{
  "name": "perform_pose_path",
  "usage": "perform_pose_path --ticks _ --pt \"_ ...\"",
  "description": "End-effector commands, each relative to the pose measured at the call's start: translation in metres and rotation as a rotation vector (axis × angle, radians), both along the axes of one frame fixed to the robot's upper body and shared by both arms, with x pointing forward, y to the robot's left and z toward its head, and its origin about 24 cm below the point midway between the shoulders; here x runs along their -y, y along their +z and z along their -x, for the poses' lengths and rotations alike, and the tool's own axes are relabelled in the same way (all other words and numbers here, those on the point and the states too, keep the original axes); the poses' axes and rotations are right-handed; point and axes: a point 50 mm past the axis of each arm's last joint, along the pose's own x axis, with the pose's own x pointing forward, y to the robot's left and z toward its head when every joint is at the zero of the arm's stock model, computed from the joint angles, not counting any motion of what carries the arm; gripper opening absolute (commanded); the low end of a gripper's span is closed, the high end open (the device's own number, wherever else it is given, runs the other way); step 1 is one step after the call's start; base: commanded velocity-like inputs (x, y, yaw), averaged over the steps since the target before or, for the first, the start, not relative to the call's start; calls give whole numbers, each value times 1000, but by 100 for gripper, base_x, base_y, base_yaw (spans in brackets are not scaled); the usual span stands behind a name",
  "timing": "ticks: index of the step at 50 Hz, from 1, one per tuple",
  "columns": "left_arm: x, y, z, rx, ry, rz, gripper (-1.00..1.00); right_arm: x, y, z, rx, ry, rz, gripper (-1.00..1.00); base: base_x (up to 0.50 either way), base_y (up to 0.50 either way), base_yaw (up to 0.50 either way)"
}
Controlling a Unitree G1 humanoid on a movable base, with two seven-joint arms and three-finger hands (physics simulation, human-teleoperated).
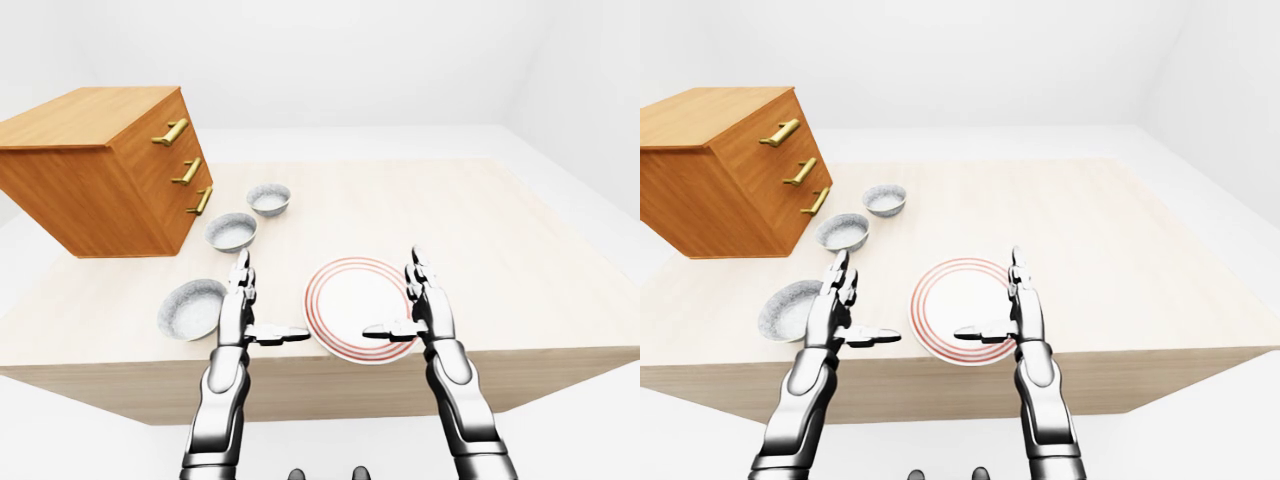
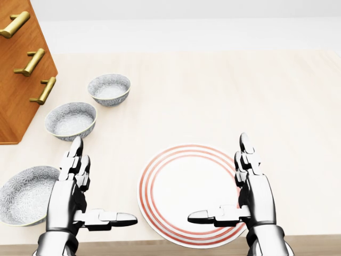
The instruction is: Put the bowl in the middle on the plate.
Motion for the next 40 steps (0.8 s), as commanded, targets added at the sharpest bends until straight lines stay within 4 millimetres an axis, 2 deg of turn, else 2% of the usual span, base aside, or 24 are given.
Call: perform_pose_path --ticks 1,14,21,31,40 --pt "-6 1 0 3 -5 -1 100 7 -2 0 -14 -3 15 100 0 0 0" --pt "-6 0 0 2 -5 -4 100 8 -10 -1 -31 -9 84 100 0 0 0" --pt "-6 1 1 4 -6 -8 100 3 -10 1 -27 8 200 100 0 0 0" --pt "-7 -2 1 -1 2 -11 100 12 1 -2 -25 -21 349 100 0 0 0" --pt "-6 -3 0 -3 3 -14 100 22 17 1 -1 -21 400 100 0 0 0"
